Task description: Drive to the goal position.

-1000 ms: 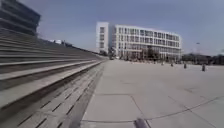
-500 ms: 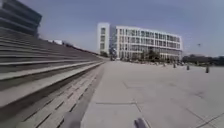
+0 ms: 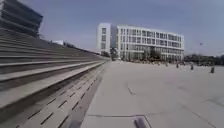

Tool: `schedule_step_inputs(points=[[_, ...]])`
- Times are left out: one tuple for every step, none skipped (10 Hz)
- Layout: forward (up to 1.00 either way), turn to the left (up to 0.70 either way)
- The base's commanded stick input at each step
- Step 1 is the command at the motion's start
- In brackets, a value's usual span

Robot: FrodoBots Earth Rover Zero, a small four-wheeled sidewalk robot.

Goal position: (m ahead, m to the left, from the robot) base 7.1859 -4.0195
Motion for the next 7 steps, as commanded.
schedule_step_inputs(points=[[0.7, 0.01], [0.7, 0.01], [0.7, 0.01], [0.7, 0.01], [0.7, 0.01], [0.7, 0.01], [0.7, 0.01]])
